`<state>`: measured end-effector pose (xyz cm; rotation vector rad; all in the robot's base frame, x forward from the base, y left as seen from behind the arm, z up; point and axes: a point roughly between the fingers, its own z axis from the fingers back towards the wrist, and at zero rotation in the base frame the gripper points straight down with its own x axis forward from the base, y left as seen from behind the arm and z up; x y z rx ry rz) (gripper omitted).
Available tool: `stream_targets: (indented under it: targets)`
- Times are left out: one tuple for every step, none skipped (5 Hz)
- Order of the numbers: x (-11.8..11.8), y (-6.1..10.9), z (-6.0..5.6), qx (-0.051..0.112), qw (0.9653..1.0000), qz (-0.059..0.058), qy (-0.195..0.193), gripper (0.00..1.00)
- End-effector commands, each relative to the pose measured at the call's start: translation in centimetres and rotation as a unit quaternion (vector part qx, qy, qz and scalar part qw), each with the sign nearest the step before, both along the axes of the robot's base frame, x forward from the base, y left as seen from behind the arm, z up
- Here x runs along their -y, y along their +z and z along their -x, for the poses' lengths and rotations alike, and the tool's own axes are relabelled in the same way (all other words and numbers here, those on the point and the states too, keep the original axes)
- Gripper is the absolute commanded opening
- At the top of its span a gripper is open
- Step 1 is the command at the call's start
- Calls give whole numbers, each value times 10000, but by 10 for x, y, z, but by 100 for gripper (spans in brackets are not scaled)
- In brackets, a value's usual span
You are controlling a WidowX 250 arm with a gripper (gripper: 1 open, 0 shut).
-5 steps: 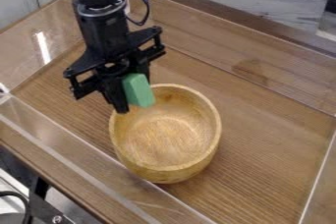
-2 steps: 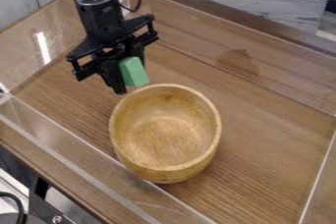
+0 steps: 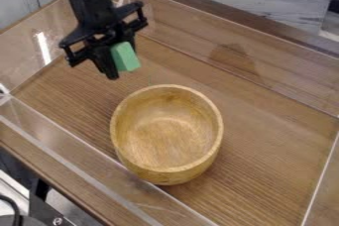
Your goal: Remove the green block from inside the brown bowl and put it on the table
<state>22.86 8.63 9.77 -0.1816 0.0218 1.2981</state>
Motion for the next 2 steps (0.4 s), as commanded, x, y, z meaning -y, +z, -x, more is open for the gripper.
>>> stream_targets:
  targets:
    - [-19, 3, -3, 376, 9991, -152, 82, 0]
    - [-32, -8, 1, 602, 9976, -326, 82, 0]
